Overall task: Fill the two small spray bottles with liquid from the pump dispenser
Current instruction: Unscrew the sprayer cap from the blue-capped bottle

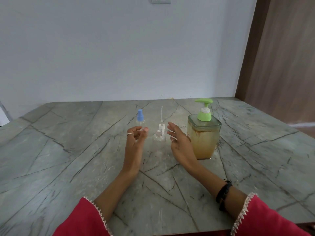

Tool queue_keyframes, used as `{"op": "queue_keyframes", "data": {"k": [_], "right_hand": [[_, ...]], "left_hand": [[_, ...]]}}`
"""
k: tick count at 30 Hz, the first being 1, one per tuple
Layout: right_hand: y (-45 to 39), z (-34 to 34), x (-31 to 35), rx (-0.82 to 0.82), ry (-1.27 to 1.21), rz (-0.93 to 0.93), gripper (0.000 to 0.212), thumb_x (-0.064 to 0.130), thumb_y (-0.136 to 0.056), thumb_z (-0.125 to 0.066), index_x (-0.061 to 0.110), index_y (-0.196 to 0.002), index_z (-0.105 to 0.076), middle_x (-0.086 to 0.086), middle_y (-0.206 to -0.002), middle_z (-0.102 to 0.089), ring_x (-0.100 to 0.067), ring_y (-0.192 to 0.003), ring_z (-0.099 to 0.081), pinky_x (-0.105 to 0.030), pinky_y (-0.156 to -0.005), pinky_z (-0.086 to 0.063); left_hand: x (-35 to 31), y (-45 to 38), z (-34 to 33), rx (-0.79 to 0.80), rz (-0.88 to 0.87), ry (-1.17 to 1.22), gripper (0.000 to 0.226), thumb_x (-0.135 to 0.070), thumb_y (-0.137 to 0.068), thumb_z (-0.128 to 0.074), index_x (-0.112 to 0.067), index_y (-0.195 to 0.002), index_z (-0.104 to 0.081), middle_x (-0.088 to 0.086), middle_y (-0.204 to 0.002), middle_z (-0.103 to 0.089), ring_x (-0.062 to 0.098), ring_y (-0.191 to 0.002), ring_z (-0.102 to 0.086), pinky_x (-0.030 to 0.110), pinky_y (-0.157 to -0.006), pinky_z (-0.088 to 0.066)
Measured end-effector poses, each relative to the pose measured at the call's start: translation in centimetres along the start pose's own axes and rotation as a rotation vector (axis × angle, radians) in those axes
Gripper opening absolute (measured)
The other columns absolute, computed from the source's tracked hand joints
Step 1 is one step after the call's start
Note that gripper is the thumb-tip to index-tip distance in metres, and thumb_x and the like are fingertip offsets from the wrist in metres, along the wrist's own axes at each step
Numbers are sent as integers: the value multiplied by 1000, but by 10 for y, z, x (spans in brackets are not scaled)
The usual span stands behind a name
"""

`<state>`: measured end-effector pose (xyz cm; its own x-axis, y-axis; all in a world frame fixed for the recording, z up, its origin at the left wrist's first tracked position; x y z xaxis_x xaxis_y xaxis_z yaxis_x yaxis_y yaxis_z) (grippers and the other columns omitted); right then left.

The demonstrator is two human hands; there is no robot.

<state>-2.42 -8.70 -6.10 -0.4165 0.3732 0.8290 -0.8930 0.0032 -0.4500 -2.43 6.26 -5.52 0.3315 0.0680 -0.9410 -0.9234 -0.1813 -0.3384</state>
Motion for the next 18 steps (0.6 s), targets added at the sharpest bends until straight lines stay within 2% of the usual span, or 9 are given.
{"op": "queue_keyframes", "data": {"k": [3,7,10,14,16,18], "right_hand": [[2,2,5,-58,17,99,60,-20,-84,-35,11,-133,-46,2,-127,-52,-11,-115,-53,-1,-86,-39],[3,2,10,-129,-1,163,55,-17,-83,-40,18,-123,-51,5,-115,-58,-6,-106,-57,-5,-82,-43],[5,3,12,-157,-29,182,52,-16,-82,-41,23,-114,-51,9,-109,-58,-1,-99,-57,-9,-77,-44],[6,3,11,-151,-39,172,47,-14,-83,-43,22,-112,-53,10,-110,-60,0,-94,-58,-10,-71,-45],[7,3,11,-140,-40,168,42,-11,-86,-45,22,-112,-53,10,-111,-59,1,-93,-57,-9,-71,-45],[8,4,12,-127,-46,155,30,3,-92,-52,24,-113,-51,11,-111,-58,2,-91,-55,-9,-70,-44]], "left_hand": [[9,-8,3,-108,52,-63,39,-34,-87,-61,-16,-117,-46,2,-113,-54,15,-106,-51,21,-79,-39],[19,-23,0,-156,30,-227,57,-16,-81,-69,-10,-130,-40,8,-131,-44,20,-123,-42,27,-94,-36],[22,-37,-3,-128,43,-295,72,-15,-79,-71,-8,-139,-30,11,-142,-36,25,-130,-37,30,-100,-33],[28,-57,-4,-87,69,-309,75,-17,-78,-73,-7,-139,-31,11,-139,-42,27,-125,-44,24,-90,-33],[29,-63,-1,-76,52,-336,64,-21,-78,-73,-8,-132,-42,10,-131,-51,24,-117,-51,21,-85,-38],[26,-62,3,-91,46,-341,49,-19,-79,-71,-8,-122,-51,9,-119,-58,16,-102,-55,12,-70,-40]]}}
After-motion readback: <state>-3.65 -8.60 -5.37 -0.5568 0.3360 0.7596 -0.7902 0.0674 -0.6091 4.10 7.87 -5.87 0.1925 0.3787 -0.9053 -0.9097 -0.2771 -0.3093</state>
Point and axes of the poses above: each hand's wrist, its own y-axis away from the middle knuckle, its own z-axis out of the back of the hand, x = y × z, the point moved 2 cm from there along -y, towards the middle knuckle
